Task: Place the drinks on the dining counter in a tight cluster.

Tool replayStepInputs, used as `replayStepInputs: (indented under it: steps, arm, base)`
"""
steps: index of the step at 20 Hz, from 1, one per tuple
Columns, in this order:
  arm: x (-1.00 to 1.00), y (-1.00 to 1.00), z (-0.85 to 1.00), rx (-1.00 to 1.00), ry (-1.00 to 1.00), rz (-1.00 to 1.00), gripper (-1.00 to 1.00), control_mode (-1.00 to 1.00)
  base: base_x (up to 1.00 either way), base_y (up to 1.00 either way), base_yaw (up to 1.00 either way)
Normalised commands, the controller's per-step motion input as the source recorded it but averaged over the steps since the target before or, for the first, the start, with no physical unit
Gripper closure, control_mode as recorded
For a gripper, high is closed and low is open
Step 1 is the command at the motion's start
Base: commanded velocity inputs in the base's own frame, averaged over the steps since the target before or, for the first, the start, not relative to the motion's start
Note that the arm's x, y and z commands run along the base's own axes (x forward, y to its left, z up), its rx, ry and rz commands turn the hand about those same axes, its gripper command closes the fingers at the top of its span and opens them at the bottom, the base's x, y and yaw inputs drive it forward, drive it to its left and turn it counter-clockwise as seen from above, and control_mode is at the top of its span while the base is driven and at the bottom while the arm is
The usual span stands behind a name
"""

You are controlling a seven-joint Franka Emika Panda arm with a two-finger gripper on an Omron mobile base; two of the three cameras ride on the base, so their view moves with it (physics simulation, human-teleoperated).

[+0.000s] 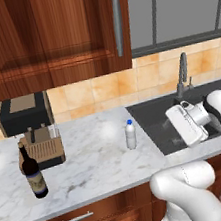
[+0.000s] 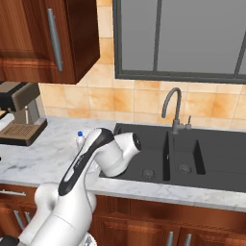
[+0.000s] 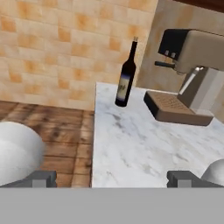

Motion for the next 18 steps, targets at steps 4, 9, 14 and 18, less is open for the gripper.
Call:
replayStepInputs:
  steps: [4,9,14,18]
  arm:
    - [0.51,-0.10,-0.05,0.09,0.00,0.11,-1.00,-1.00]
    - [0.67,0.00,-0.07,0.08,0.01,0.07,-1.00,-1.00]
    - [0.64,0.00,-0.12,0.06,0.05,0.06,-1.00,-1.00]
    - [0.58,0.01,-0.18,0.07,0.12,0.04,-1.00,-1.00]
  base:
    - [0.00,0.00,0.00]
    - [0.00,0.00,0.00]
    - [0.00,0.00,0.00]
    - [0.00,0.00,0.00]
